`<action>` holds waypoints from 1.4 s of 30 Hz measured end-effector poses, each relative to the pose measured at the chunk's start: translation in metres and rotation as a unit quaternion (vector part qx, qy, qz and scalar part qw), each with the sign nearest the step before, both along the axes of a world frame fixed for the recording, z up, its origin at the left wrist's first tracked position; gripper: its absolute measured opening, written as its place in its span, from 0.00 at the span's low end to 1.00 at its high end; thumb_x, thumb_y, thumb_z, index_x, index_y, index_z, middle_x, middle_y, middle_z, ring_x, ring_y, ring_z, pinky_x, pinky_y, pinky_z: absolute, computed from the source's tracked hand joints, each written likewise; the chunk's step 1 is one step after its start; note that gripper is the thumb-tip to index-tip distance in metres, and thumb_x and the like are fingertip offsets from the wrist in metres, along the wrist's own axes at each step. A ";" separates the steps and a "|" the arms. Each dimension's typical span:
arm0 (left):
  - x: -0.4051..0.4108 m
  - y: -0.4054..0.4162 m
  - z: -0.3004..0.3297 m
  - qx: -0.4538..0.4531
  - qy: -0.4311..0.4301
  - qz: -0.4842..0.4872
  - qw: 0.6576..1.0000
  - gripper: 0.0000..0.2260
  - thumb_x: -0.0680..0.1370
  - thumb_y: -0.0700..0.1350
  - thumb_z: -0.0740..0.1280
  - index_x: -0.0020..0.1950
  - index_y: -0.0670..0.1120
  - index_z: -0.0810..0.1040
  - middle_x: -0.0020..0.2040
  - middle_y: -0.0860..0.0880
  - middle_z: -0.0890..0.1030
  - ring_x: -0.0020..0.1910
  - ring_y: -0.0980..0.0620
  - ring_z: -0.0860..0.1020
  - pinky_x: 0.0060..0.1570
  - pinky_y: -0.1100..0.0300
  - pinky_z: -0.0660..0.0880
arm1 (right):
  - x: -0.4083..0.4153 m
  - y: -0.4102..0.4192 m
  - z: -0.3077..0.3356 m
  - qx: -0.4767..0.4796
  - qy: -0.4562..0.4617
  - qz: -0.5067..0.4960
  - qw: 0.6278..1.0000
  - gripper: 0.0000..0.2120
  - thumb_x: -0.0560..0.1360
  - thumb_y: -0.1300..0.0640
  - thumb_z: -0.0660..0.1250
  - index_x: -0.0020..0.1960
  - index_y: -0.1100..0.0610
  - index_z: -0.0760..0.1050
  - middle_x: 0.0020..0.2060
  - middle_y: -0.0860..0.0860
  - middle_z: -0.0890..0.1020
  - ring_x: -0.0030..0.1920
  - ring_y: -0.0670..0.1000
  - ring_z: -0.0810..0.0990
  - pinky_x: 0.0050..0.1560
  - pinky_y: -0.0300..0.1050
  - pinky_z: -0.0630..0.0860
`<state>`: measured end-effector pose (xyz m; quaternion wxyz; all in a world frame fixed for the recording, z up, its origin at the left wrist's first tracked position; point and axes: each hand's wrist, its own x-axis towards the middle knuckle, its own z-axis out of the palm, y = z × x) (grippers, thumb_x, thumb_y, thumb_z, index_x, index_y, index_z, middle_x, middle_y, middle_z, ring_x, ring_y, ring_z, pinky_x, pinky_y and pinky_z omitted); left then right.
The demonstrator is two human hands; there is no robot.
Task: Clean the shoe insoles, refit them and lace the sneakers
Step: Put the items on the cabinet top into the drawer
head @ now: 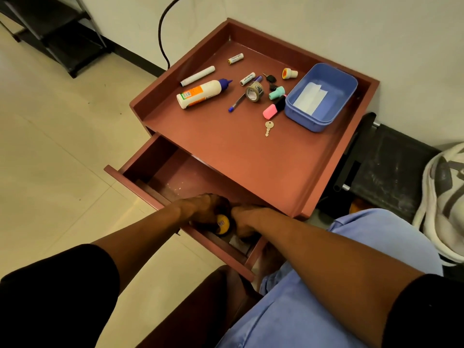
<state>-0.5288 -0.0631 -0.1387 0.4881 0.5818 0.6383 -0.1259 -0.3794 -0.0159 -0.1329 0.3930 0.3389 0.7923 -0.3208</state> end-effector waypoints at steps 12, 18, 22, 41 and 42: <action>-0.020 0.011 0.061 0.155 -0.050 0.029 0.986 0.09 0.80 0.44 0.68 0.58 0.52 0.83 0.55 0.53 0.84 0.52 0.55 0.83 0.54 0.50 0.82 | 0.006 0.026 0.103 -0.043 0.156 -0.074 0.984 0.08 0.78 0.55 0.71 0.50 0.60 0.82 0.42 0.54 0.84 0.40 0.52 0.83 0.39 0.45 0.82; -0.018 0.043 0.096 0.277 -0.045 0.079 0.956 0.06 0.82 0.45 0.67 0.55 0.48 0.84 0.49 0.53 0.84 0.45 0.58 0.82 0.49 0.58 0.80 | 0.019 0.083 0.095 0.246 0.262 -0.245 0.900 0.07 0.76 0.49 0.70 0.49 0.51 0.80 0.46 0.51 0.82 0.46 0.53 0.80 0.47 0.49 0.80; -0.003 0.080 0.096 0.364 -0.012 0.105 0.926 0.07 0.82 0.45 0.68 0.58 0.47 0.83 0.54 0.52 0.83 0.51 0.55 0.79 0.51 0.58 0.77 | 0.025 0.109 0.071 0.345 0.261 -0.367 0.823 0.09 0.76 0.53 0.70 0.54 0.55 0.79 0.49 0.53 0.82 0.45 0.53 0.78 0.40 0.45 0.71; 0.037 0.186 0.074 0.448 0.071 0.158 0.877 0.14 0.78 0.57 0.69 0.52 0.48 0.86 0.49 0.49 0.85 0.45 0.50 0.81 0.45 0.48 0.81 | 0.017 0.140 0.060 0.333 0.255 -0.412 0.808 0.13 0.79 0.50 0.66 0.61 0.54 0.78 0.56 0.55 0.82 0.54 0.59 0.81 0.41 0.46 0.70; 0.039 0.187 0.073 0.448 0.073 0.161 0.876 0.12 0.78 0.56 0.70 0.50 0.48 0.86 0.48 0.49 0.84 0.44 0.50 0.81 0.45 0.48 0.80 | 0.017 0.141 0.060 0.319 0.254 -0.420 0.811 0.12 0.78 0.49 0.67 0.59 0.54 0.79 0.54 0.54 0.82 0.53 0.59 0.82 0.40 0.46 0.70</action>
